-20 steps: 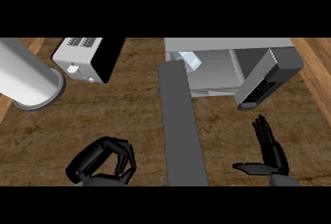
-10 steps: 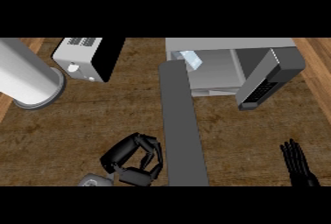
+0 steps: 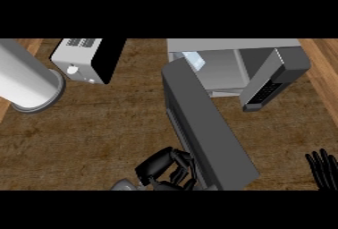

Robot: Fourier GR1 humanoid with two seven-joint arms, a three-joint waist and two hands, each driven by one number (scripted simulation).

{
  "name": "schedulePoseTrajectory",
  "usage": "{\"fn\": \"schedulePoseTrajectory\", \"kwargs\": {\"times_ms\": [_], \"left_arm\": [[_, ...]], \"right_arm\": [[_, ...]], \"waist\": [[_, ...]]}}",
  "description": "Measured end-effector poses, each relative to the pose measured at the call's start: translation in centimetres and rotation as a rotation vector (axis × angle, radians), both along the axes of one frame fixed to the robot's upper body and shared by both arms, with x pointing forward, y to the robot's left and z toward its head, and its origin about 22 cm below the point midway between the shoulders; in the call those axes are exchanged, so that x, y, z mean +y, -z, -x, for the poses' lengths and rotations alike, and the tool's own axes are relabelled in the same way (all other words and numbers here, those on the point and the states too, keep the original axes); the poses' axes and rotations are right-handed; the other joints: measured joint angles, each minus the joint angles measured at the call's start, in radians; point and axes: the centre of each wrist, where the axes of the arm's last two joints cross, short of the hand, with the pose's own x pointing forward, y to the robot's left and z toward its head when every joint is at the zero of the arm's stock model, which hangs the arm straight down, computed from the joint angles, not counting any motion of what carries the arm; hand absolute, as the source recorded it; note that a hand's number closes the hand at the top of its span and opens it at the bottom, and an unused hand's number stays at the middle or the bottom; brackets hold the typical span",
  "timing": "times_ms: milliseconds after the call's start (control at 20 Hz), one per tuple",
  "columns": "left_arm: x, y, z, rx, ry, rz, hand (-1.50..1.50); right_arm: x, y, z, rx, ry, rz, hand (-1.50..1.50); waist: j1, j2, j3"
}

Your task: Pick up the milk, place it into the microwave and close the microwave

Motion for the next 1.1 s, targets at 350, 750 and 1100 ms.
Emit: {"fn": "schedulePoseTrajectory", "kwargs": {"times_ms": [350,750,1100], "left_arm": [[-3.7,-0.4,0.9,-0.013,-0.047,-0.042,1.5],[-5.8,-1.4,0.3,-0.055,-0.153,-0.085,1.5],[-7.4,-3.3,-1.0,-0.096,-0.259,-0.033,1.5]], "right_arm": [[1.2,-4.3,-1.2,-0.061,-0.141,-0.053,-1.5],[3.2,-8.4,-2.4,-0.125,-0.294,-0.073,-1.5],[4.2,-10.9,-2.9,-0.144,-0.389,-0.067,-1.5]], "waist": [[-0.026,0.005,-0.001],[-0.067,0.014,-0.001],[-0.103,0.024,-0.003]]}}
